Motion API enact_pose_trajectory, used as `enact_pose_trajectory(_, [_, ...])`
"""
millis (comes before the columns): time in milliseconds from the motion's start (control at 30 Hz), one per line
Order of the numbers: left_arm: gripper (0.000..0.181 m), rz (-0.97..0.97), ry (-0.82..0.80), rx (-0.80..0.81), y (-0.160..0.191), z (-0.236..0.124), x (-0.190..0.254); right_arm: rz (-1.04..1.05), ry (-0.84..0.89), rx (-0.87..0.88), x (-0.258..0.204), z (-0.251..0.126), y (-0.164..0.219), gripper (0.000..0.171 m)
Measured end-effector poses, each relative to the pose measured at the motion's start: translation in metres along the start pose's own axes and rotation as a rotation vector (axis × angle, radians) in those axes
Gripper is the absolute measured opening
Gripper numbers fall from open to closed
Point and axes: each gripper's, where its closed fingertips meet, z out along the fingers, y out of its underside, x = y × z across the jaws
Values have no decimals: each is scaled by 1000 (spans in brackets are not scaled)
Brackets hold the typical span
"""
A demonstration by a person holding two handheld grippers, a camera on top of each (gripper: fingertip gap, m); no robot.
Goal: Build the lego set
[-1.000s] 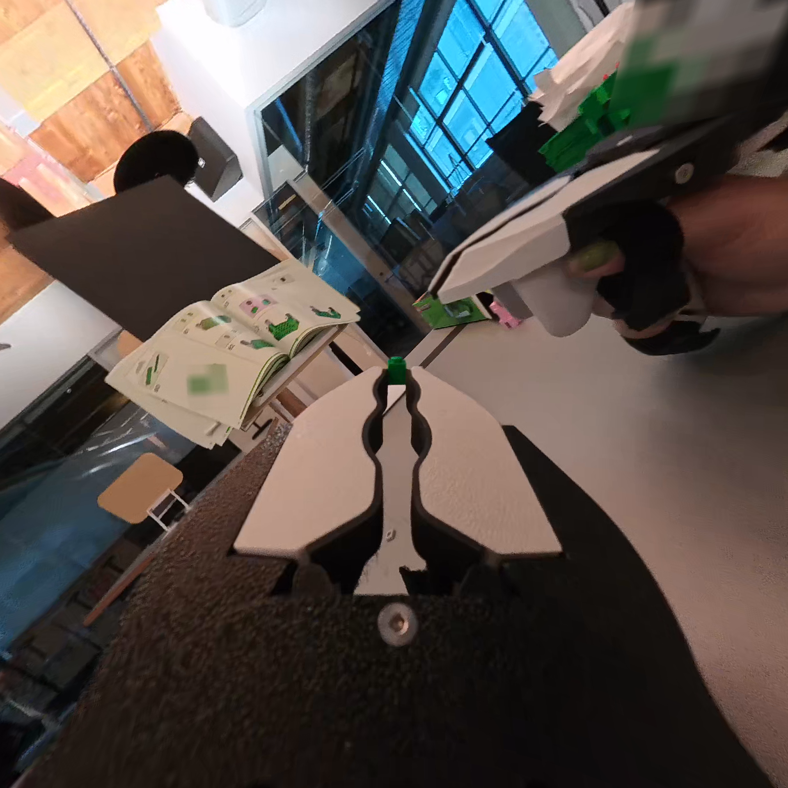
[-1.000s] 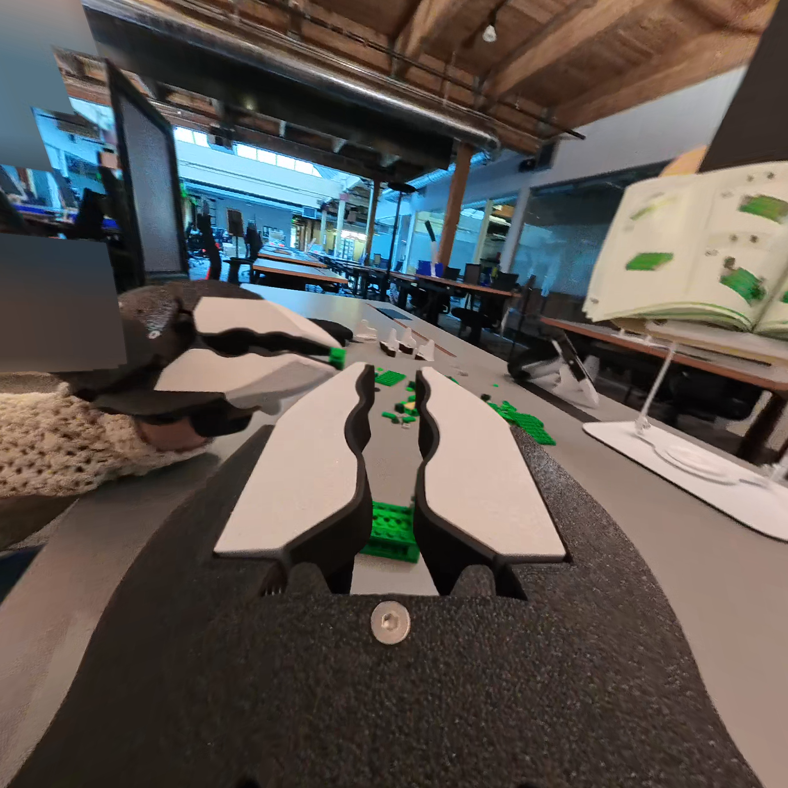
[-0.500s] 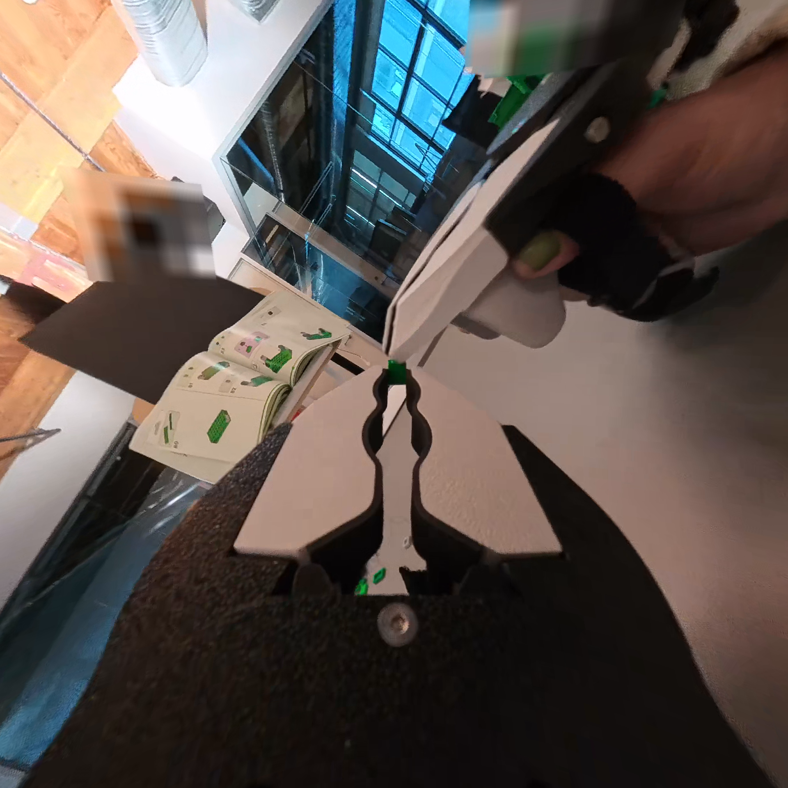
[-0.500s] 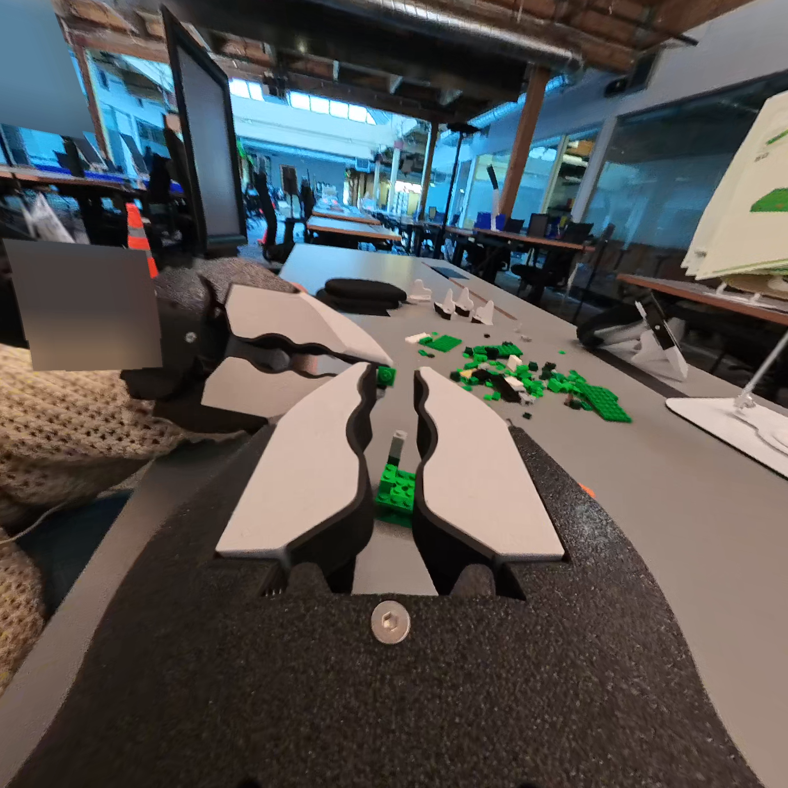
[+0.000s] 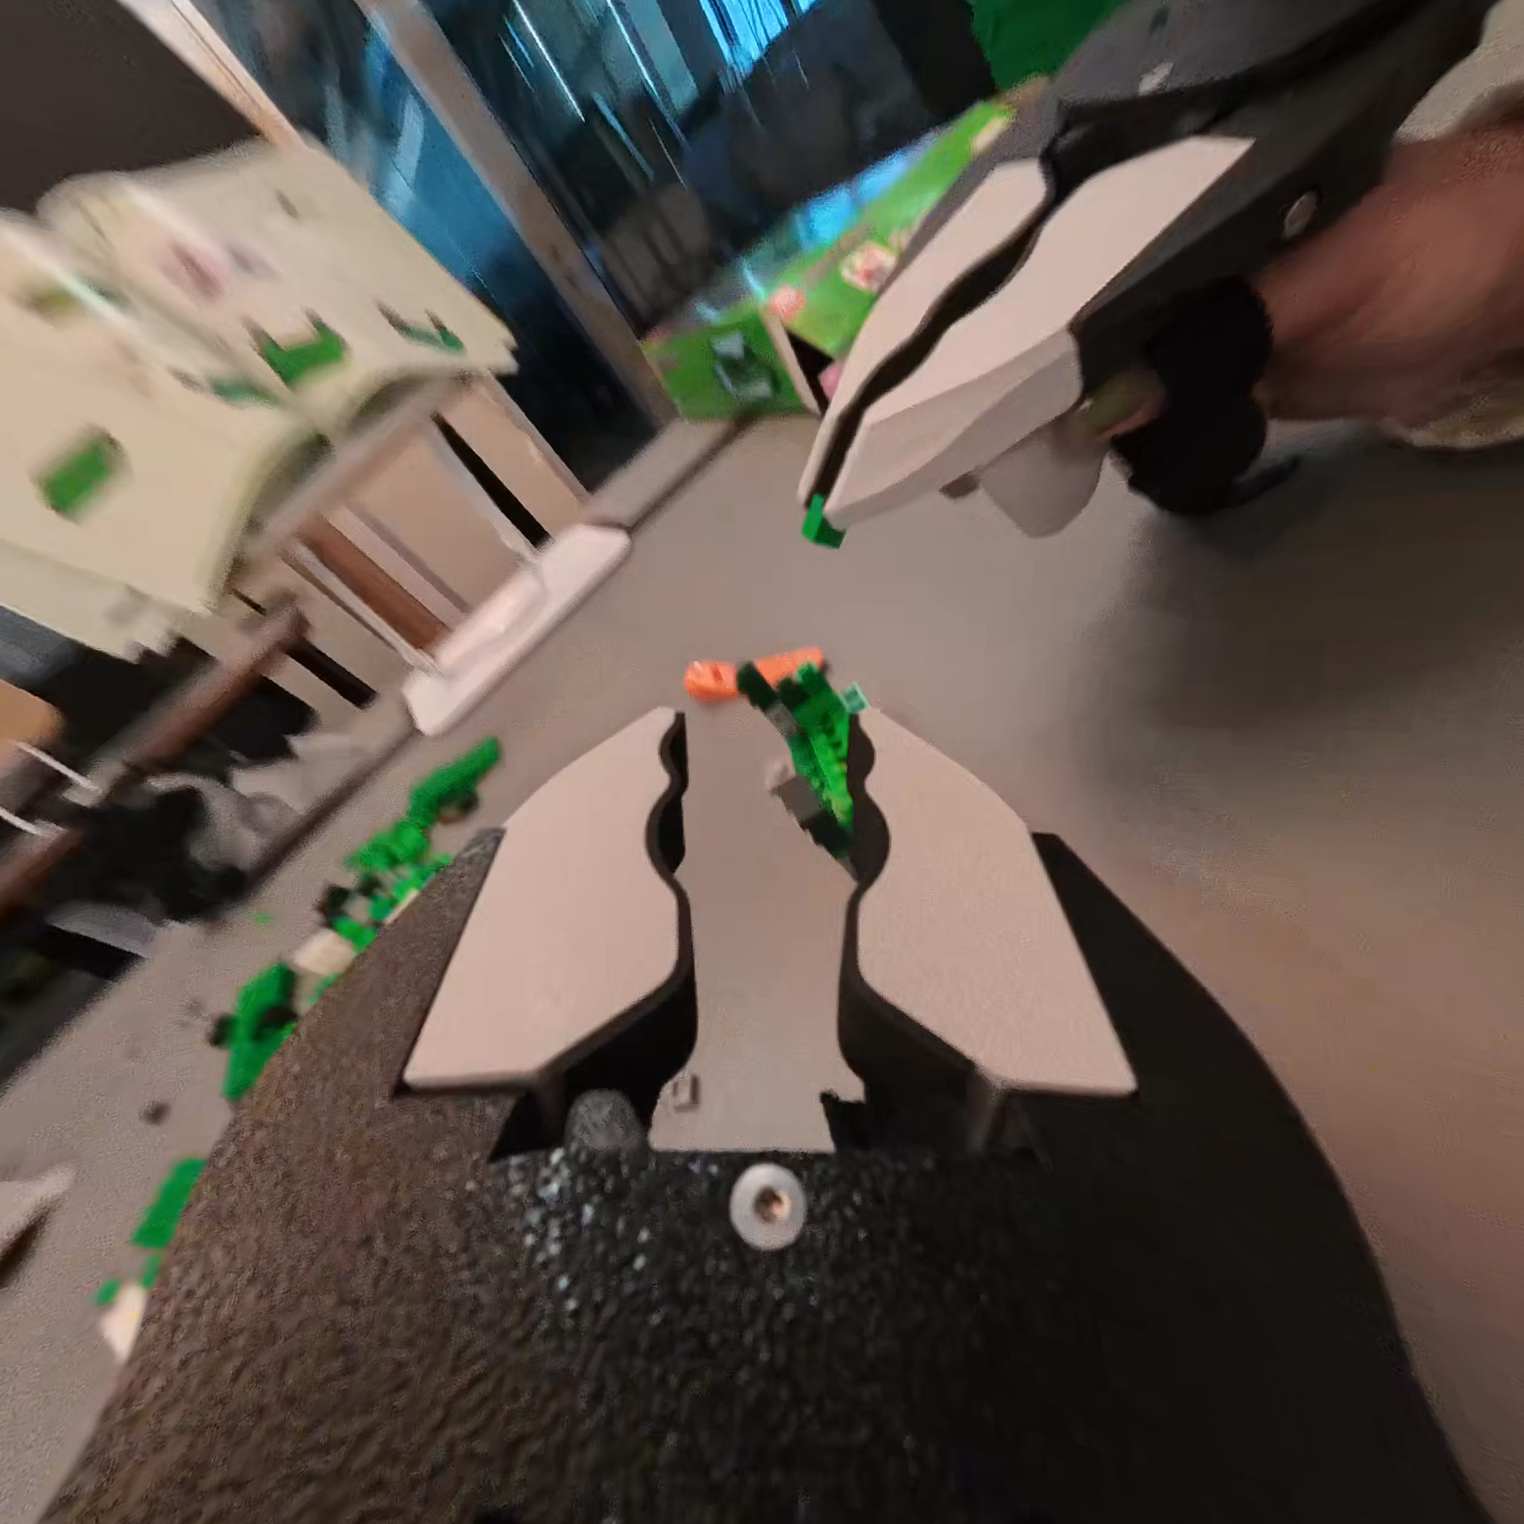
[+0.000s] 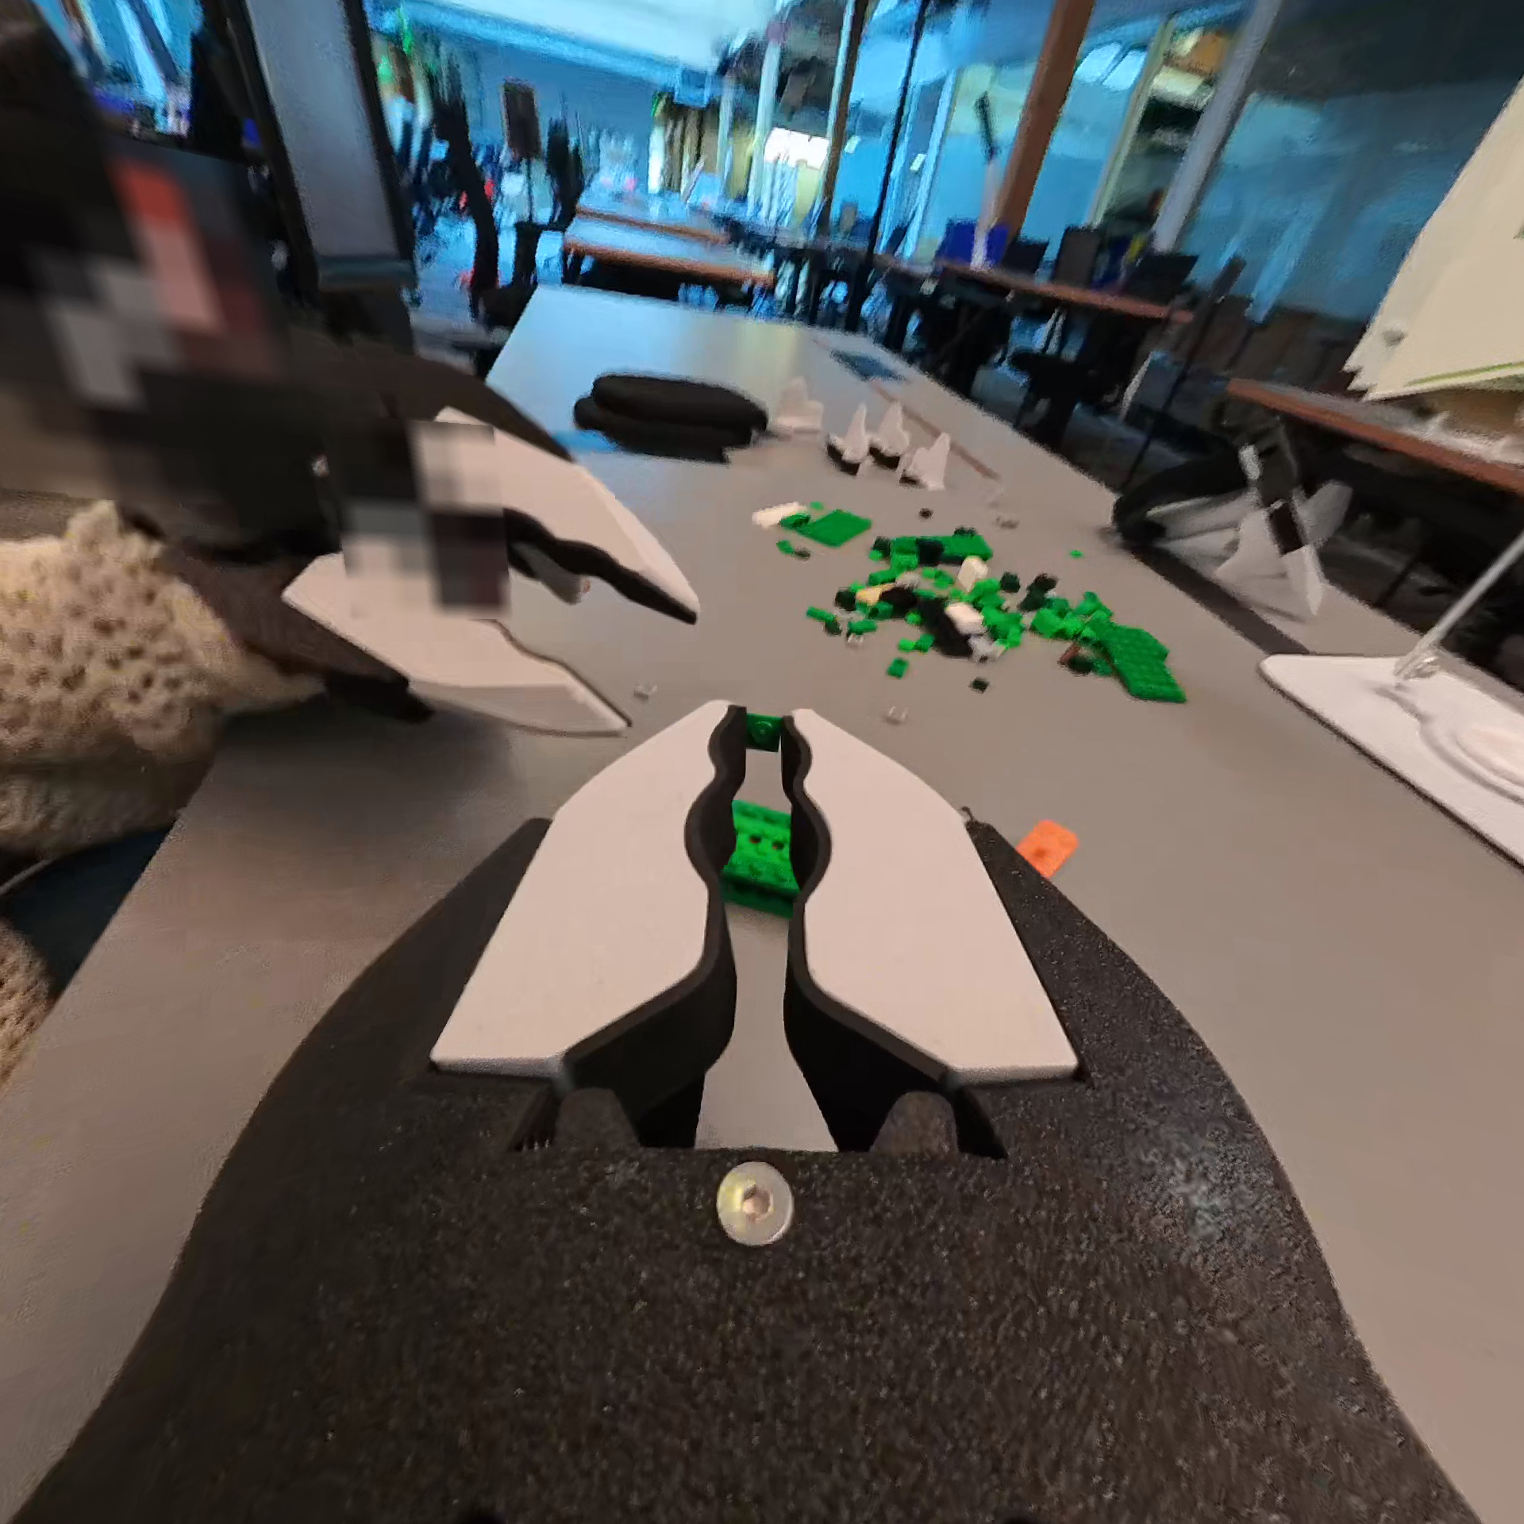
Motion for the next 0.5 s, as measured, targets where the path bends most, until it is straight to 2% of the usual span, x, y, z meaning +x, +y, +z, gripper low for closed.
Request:
enact_pose_trajectory(133, [31, -192, 223, -128, 26, 2, 11, 35, -122, -167, -14, 8, 21, 7])
enact_pose_trajectory(233, [41, -291, 349, -239, 42, 5, 20, -11, -134, -264, -19, 13, 27, 7])
enact_pose_trajectory(333, [47, -276, 393, -266, 44, 9, 28, -83, -154, -351, -23, 14, 31, 7])
enact_pose_trajectory(500, [47, -236, 520, -258, 31, 11, 58, -128, -220, -457, -25, 9, 39, 8])
